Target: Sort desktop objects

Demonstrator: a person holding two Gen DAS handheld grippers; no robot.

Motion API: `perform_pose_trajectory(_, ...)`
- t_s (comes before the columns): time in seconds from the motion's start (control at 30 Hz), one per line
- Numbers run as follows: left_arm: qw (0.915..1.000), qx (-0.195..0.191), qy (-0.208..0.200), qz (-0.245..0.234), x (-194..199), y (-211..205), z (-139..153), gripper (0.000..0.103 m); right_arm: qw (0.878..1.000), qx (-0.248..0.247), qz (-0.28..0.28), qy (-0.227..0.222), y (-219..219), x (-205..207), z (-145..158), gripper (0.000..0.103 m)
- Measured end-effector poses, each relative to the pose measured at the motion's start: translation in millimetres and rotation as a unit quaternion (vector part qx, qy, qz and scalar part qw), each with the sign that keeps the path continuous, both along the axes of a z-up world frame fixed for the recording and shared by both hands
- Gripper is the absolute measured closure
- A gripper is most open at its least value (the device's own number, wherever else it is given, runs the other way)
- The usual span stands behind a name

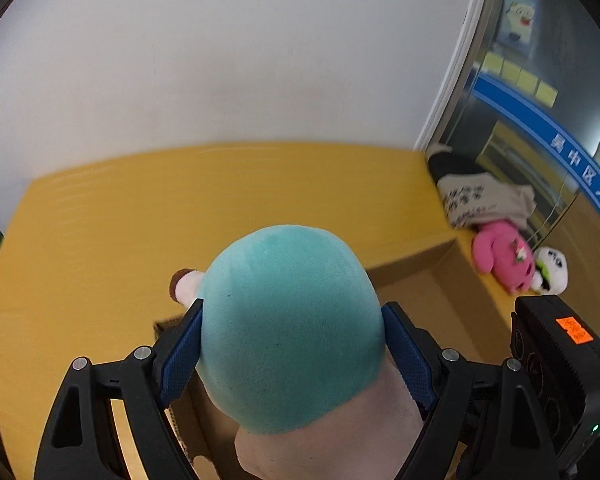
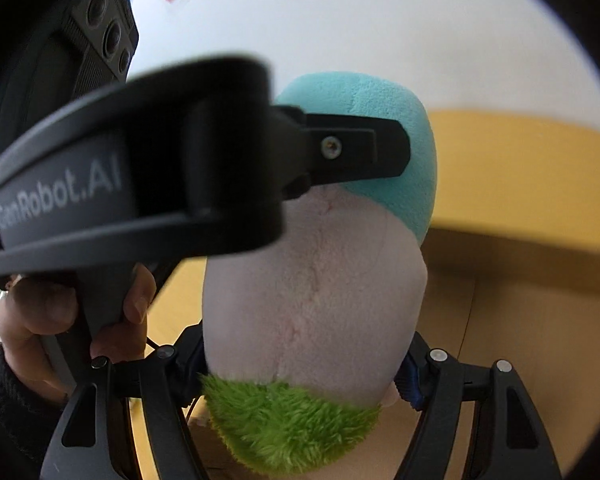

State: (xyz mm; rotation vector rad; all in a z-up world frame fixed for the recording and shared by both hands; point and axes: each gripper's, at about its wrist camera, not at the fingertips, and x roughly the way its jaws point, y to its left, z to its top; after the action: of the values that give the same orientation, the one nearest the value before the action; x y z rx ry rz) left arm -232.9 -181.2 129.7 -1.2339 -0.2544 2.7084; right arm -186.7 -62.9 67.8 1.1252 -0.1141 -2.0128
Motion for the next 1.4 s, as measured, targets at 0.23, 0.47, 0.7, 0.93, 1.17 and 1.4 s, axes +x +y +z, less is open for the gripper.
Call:
perform_pose_trajectory(0.23,0.9986,-0.022,-0.048,0.003,-11,-1,-52,0.015,0.998,0.013,-0.009,-0.058,-14,-3,-72,0.025)
perform_pose_trajectory(0.47,0.9962,-0.015,-0.086,-0.005,-2,-8,-71,0.015,0.994,-0.009,0.021,-0.108,-5,13,-86,0.022)
perform_pose_trajectory(0.7,0.9953,0.036,-0.09,0.004,0,-24,-78,0.011,0.996,-0.02,0.017,-0.089,13,35,-83,0.023)
perform_pose_trajectory(0.93,0.9975,0.059,-0.016,0.035,18,-36,-27,0.011,0.998,-0.004,0.021,-0.06,15,49,-79,0.039)
perform_pose_trajectory(1.17,0.9948,0.052,0.052,0.07,74,-39,26,0.009,0.998,-0.021,0.013,-0.065,16,38,-84,0.033)
perform_pose_trajectory(1.4,0.9952,0.001,0.082,0.053,154,24,27,0.0,0.997,-0.05,-0.013,-0.053,44,55,-18,0.026)
